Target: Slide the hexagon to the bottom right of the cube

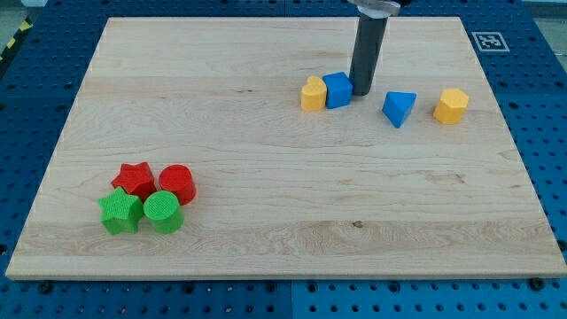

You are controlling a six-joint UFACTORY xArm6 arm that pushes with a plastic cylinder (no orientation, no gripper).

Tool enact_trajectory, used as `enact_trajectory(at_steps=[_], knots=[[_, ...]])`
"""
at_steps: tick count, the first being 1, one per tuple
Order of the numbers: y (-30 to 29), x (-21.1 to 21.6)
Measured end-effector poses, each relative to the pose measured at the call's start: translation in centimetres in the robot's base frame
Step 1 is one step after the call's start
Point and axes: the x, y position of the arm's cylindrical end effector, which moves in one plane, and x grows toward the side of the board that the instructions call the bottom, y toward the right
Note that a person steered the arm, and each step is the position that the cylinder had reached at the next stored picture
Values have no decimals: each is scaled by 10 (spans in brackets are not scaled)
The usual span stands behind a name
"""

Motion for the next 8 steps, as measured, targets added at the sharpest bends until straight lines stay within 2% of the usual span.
enact_trajectory(at_steps=[1, 3, 4, 5, 6, 7, 8], knots=[[-2, 1], [-47, 13], [-22, -23], [58, -54], [158, -53], [229, -50], [243, -42]])
